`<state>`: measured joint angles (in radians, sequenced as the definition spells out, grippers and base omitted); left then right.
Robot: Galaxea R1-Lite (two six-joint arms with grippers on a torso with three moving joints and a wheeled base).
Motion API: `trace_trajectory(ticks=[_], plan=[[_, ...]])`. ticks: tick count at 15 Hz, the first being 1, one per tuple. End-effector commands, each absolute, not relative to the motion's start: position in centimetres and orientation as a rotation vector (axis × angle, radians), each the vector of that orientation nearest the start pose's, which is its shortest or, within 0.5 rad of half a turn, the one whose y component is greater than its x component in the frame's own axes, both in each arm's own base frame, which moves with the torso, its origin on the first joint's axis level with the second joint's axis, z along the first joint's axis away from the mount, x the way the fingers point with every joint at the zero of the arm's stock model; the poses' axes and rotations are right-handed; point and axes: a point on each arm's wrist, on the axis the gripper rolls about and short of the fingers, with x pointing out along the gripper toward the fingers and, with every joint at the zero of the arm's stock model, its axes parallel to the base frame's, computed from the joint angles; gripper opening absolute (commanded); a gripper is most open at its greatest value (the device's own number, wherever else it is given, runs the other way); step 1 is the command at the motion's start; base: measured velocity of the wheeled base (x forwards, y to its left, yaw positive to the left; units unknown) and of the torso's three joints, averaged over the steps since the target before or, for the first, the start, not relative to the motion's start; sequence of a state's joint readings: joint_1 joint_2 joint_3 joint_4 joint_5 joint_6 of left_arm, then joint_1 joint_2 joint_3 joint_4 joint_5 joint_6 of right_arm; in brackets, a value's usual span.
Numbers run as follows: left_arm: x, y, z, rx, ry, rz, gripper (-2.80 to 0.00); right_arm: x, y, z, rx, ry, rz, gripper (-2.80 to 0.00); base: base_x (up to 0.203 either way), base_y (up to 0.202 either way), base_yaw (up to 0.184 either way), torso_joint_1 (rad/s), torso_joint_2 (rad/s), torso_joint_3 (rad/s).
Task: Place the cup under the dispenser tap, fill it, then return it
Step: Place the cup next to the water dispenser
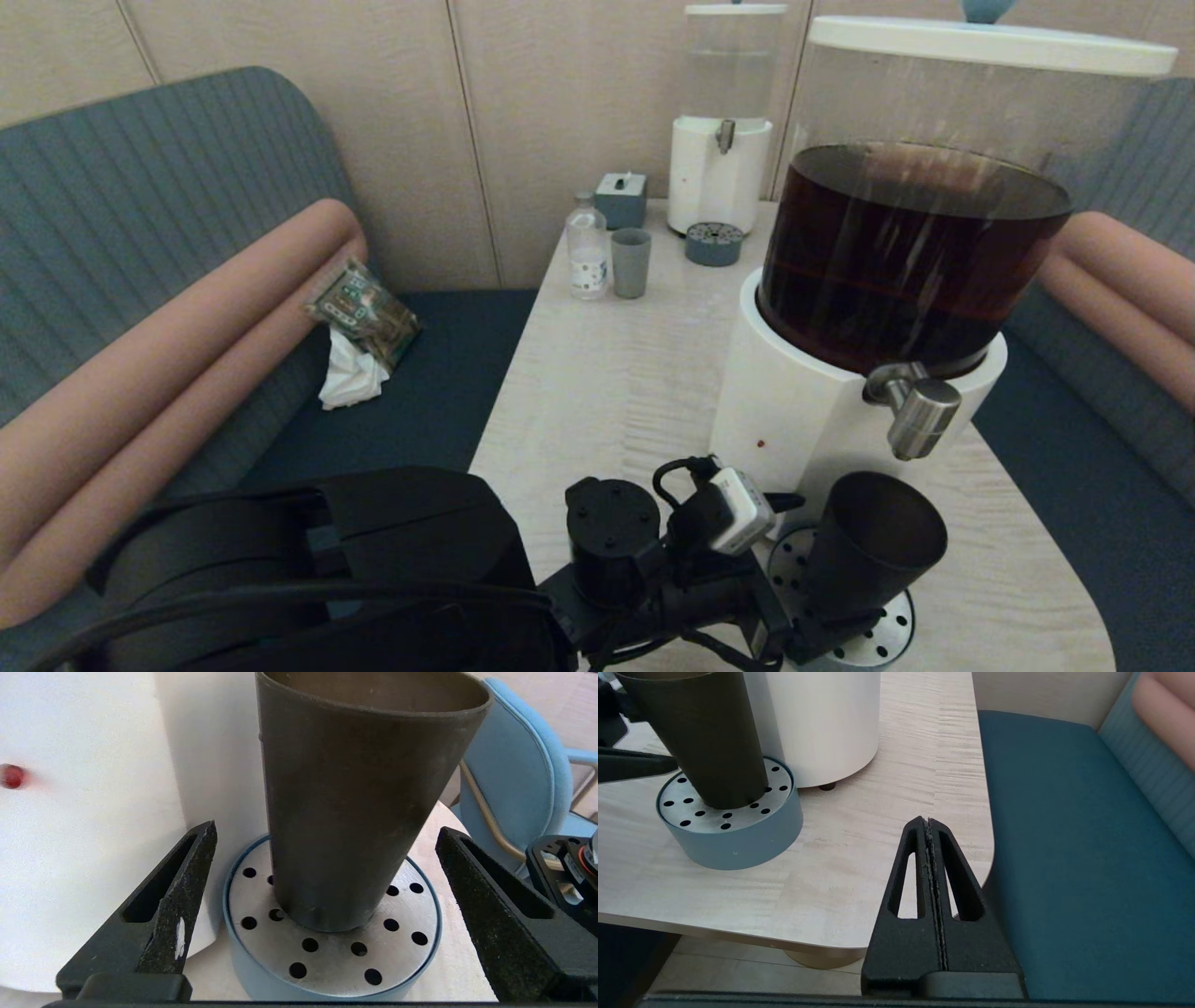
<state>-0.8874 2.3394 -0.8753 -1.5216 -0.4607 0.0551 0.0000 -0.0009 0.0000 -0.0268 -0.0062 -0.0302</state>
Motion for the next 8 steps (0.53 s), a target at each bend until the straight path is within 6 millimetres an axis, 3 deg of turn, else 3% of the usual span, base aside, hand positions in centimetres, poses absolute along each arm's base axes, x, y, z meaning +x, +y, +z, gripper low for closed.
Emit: trace_trajectory(ticks=[1,8], plan=[[24.7,-32.0,5.3,0.032,-0.1,-1.35,0.0,-2.2,0.0,7.6,-0.031,-0.02,-0.006,-2.8,0.0,0.0,0.0,0.0,0.0,0.0],[24.9,-33.4,5.0,0.021,-0.128,-1.369,0.0,-2.2,0.0,7.6,-0.031,-0.02,-0.006,-2.8,0.0,0.0,0.0,0.0,0.0,0.0]])
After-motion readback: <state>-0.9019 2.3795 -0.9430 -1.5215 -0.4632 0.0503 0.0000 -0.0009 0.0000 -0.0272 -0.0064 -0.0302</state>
